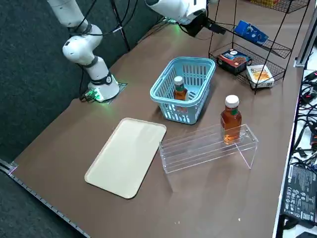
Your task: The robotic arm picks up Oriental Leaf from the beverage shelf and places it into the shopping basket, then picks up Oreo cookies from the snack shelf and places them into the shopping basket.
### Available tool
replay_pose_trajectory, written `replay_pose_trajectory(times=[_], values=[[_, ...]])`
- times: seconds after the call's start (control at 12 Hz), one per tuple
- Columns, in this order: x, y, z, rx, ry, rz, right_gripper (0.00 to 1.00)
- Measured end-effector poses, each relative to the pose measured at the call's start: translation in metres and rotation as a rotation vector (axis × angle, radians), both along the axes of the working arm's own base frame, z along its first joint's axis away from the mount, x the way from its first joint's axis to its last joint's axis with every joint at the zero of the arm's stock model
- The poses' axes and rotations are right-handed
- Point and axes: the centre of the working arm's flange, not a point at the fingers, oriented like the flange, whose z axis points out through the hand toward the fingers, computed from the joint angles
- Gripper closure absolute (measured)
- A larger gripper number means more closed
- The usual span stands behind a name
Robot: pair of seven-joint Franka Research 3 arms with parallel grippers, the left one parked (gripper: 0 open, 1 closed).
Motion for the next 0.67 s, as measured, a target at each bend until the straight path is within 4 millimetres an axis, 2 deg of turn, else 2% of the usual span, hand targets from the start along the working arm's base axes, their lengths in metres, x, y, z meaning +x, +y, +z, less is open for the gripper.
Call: replay_pose_trajectory(times=[0.33,0.42,0.67], values=[[0.020,0.028,-0.009,-0.006,-0.016,-0.008,0.00],[0.031,0.039,-0.013,-0.003,-0.022,-0.015,0.00],[0.045,0.054,-0.019,-0.008,-0.034,-0.023,0.00]])
